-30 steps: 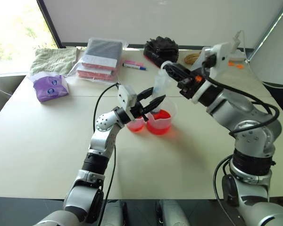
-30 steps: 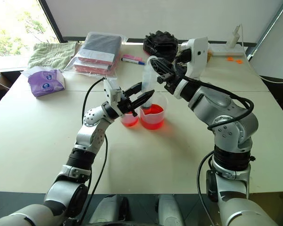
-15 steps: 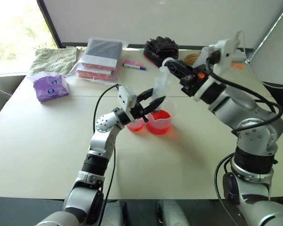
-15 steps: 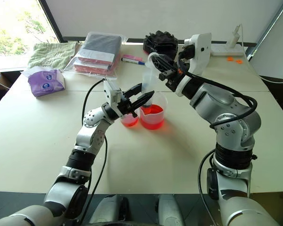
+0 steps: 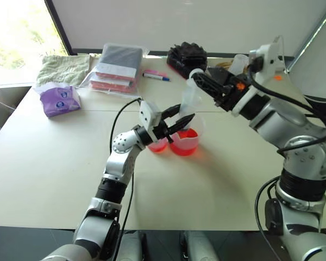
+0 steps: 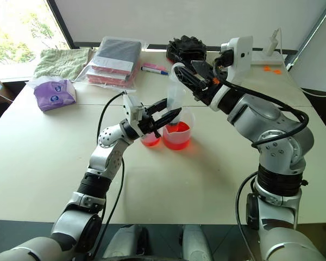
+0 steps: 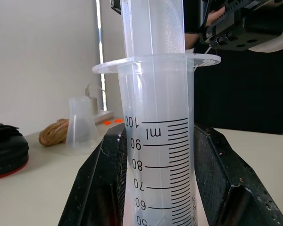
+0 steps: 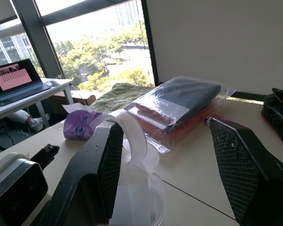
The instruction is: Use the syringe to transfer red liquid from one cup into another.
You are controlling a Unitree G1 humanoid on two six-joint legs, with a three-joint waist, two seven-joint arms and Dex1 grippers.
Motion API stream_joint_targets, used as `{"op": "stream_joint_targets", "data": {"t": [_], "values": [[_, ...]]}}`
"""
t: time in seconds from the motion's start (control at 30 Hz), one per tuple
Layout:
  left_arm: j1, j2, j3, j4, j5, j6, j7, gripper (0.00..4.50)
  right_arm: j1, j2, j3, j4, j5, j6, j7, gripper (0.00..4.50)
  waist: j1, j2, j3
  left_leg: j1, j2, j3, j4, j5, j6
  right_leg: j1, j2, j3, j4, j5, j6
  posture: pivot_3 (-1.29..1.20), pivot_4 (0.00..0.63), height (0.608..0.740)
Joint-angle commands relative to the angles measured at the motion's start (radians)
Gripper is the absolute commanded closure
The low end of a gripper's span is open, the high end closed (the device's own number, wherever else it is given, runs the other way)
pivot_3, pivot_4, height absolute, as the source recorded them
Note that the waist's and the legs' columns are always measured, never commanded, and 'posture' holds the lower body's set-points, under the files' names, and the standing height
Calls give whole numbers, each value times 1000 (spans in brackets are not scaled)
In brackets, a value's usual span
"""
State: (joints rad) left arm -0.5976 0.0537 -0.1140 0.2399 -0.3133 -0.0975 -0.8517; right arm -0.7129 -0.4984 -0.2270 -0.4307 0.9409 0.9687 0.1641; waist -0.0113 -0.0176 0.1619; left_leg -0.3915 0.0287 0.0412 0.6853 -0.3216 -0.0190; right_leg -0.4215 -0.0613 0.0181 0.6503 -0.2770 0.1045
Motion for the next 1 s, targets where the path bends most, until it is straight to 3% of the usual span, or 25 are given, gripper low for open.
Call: {"op": "stream_joint_targets", "data": {"t": [0.03,1.0], "values": [[-8,-11,-42,-25,8,-16,-31,3044,-3,-54,-36,-31,29,4,47,1575,1,0,0,0,0,0,0,0,0,0,0,0,0,0,0,0,150,740],[-7,-18,-38,-23,13,-26,-21,3044,-42,-381,-32,85,-27,12,392,1575,2,0,0,0,0,0,0,0,0,0,0,0,-1,0,0,0,150,740]]}}
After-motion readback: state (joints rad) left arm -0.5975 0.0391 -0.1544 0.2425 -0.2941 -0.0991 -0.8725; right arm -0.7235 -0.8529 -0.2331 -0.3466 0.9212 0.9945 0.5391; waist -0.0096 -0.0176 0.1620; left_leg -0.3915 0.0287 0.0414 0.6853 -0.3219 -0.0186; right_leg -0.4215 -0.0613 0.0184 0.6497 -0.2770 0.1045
